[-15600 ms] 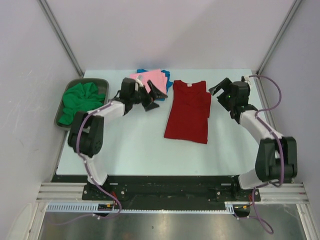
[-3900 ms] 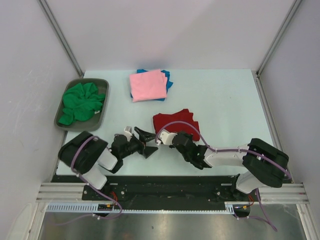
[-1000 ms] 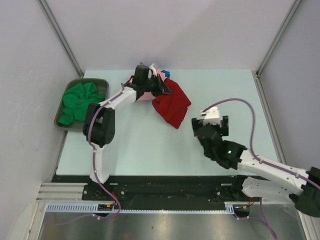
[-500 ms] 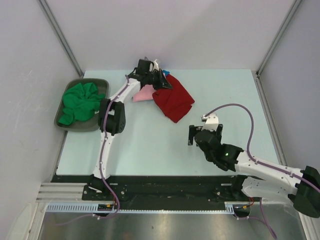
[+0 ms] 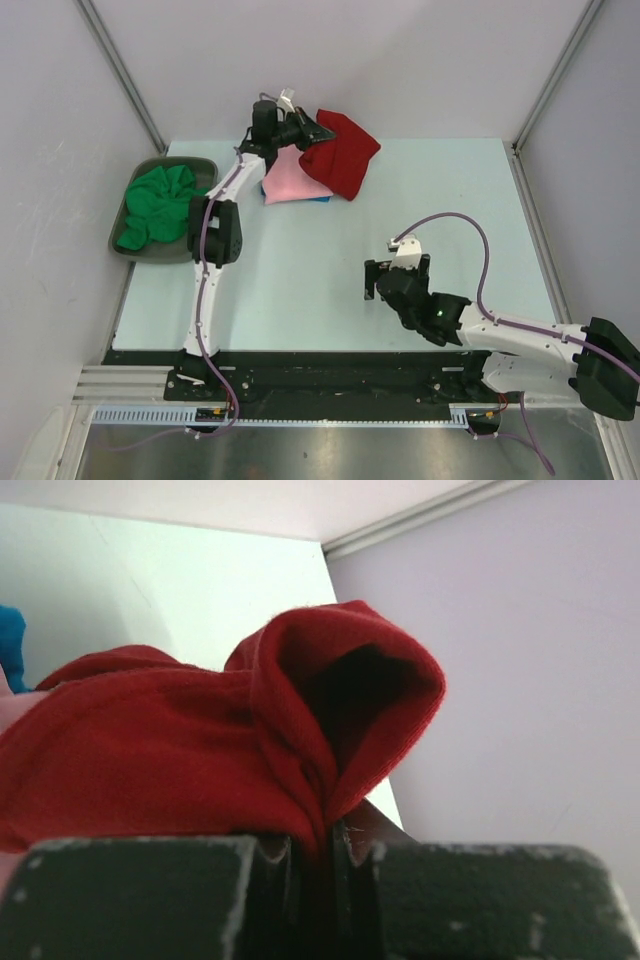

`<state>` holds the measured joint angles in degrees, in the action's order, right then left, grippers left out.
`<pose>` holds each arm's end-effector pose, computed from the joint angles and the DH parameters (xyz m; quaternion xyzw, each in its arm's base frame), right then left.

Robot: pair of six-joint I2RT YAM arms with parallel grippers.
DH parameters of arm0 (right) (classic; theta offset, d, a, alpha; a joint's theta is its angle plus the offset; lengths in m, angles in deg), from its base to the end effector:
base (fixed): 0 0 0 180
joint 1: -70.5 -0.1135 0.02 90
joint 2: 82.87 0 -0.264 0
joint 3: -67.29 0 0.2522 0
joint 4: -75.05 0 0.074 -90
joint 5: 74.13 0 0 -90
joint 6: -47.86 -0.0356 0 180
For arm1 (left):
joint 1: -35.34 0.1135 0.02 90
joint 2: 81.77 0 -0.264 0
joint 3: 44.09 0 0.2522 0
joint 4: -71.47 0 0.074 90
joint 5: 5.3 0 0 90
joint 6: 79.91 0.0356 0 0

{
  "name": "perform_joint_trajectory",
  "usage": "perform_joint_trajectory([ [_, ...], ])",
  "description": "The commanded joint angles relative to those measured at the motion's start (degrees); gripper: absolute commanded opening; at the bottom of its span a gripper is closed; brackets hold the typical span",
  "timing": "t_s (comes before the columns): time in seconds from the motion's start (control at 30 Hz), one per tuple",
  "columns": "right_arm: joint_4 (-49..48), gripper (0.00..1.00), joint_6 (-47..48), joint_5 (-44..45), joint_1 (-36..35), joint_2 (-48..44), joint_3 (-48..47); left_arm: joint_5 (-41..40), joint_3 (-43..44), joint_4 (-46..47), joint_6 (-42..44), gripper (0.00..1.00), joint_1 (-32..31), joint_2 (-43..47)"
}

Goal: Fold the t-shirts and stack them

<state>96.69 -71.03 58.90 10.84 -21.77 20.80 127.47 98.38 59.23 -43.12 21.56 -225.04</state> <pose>0.1306 0.1751 0.2219 -0.0603 0.8441 0.0594 0.5295 0.5588 -0.1619 0.2453 -0.0323 0.7627 -0.5578 0.3257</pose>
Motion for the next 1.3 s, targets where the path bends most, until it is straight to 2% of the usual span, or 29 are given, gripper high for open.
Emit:
perform_joint_trajectory([
  [0.0, -2.78, 1.00, -1.70, 1.36, -1.16, 0.68, -0.05, -3.73, 3.40, 8.68, -6.29, 0.00, 1.30, 1.40],
  [0.2, -2.78, 1.00, -1.61, 1.62, -1.51, 1.39, 0.04, -6.29, -0.82, 12.28, -10.07, 0.00, 3.41, 2.72],
  [0.6, -5.33, 1.00, 0.05, -0.04, -1.51, 3.15, -0.14, -10.60, -18.74, 21.24, -14.55, 0.00, 9.03, 9.49],
  [0.97, -5.77, 1.00, -0.03, -0.49, -1.60, 3.94, -0.32, -9.10, -30.35, 37.41, -26.15, 0.00, 13.34, 13.44],
  [1.27, -5.77, 1.00, -0.29, -0.66, -2.13, 3.76, -0.49, -7.53, -35.63, 38.47, -25.72, 0.00, 13.61, 13.55],
])
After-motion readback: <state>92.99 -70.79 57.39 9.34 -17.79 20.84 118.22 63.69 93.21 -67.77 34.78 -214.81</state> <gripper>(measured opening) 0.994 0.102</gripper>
